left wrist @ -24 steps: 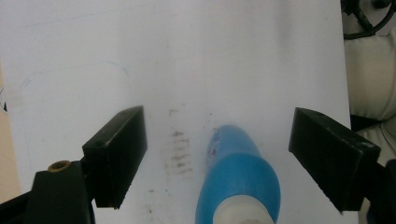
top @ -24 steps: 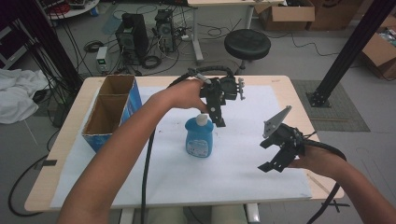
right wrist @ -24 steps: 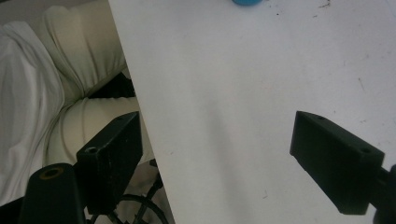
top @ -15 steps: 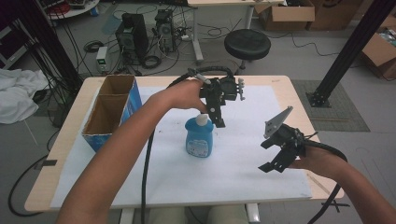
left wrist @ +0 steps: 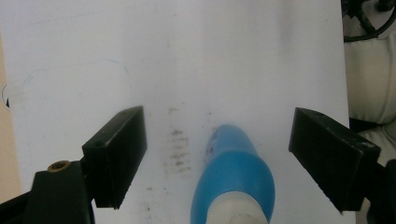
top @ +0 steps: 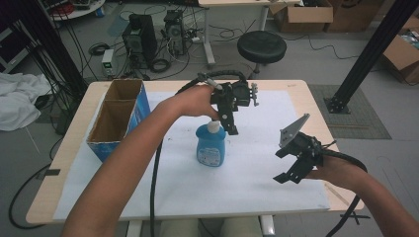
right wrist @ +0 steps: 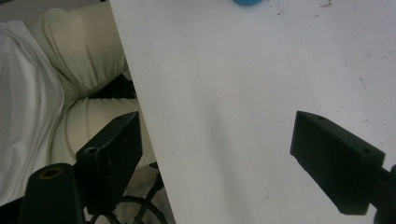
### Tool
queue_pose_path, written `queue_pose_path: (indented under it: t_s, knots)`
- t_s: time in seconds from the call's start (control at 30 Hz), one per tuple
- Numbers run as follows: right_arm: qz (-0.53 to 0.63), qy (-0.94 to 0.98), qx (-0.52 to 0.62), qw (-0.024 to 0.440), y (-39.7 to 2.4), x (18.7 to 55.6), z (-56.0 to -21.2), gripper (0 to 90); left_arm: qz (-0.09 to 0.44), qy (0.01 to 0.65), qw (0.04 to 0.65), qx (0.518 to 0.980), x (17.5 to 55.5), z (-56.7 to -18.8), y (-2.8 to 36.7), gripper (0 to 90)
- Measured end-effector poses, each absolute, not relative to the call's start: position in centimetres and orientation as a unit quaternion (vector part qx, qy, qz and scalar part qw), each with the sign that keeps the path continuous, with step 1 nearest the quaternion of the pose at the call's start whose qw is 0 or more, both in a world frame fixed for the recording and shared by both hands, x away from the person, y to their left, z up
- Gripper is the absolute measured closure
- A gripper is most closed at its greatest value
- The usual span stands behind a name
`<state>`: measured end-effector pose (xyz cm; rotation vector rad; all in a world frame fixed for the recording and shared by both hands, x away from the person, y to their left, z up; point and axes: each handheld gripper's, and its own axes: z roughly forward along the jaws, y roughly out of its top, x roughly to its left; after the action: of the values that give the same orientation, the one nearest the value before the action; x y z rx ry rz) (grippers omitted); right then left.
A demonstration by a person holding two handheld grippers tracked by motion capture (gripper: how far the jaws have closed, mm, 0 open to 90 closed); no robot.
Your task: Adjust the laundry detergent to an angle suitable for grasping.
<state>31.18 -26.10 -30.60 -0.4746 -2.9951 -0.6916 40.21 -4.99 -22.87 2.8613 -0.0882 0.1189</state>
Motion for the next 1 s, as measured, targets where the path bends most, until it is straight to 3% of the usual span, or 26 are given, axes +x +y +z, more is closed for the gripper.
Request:
queue_pose_path:
  t_s: [1.0]
  knots:
    - [-0.223, -0.963, -0.154, 0.012, -25.9, 31.0, -30.4, 16.7, 0.046, -0.024, 0.156, 0.986, 39.2, -21.6, -3.3, 20.1]
